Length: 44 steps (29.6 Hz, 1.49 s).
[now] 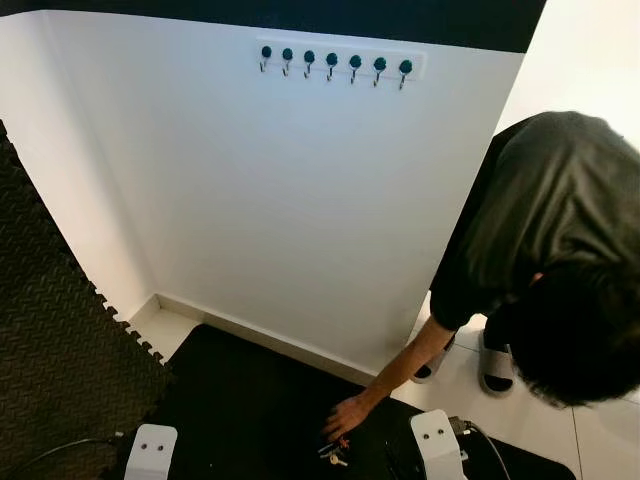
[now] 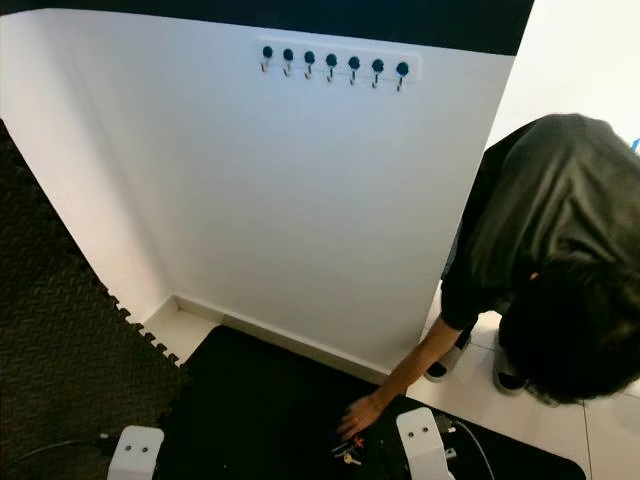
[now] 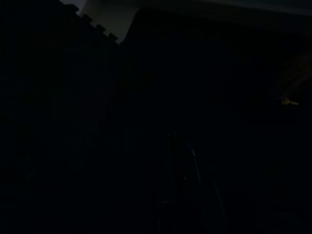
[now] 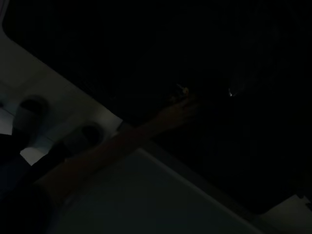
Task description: Hang keys on a hook
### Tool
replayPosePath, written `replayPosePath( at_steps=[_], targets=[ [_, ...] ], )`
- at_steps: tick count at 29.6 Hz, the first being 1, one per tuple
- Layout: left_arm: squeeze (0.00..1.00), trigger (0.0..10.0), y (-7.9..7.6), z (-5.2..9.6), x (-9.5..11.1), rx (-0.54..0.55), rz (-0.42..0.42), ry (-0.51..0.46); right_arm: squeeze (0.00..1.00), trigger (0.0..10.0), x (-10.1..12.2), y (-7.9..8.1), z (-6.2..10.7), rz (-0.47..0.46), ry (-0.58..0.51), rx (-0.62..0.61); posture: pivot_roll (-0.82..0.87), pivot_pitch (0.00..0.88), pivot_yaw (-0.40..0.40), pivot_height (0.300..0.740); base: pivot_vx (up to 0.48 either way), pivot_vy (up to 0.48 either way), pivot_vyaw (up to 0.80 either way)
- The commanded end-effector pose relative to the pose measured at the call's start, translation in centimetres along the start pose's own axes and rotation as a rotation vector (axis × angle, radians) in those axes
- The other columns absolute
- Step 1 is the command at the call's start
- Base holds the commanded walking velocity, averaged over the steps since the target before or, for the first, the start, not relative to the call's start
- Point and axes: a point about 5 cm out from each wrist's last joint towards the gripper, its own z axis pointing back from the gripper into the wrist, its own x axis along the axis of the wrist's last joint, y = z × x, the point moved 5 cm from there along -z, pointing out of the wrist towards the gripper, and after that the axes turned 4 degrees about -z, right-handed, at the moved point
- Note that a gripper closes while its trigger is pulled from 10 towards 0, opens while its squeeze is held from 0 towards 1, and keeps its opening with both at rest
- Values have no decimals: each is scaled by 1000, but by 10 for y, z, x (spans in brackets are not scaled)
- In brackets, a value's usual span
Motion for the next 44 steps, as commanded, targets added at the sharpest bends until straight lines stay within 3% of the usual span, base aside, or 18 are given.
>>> replayPosePath(
  at_steps=[1, 37, 44],
  targets=[
    [0, 10000, 1, 4, -7, 4, -8, 17, 0, 10000, -8, 6, 4, 0, 22, 13, 74, 140, 13, 740, 0, 0, 0],
    [0, 10000, -1, -4, 4, -15, -47, -19, 0, 10000, -2, 8, -3, -12, 16, 16, 77, 117, 14, 740, 0, 0, 0],
    [0, 10000, -2, -4, 4, -18, -50, -19, 0, 10000, -3, 5, -3, -19, 26, 7, 74, 114, 15, 740, 0, 0, -767]
  ],
)
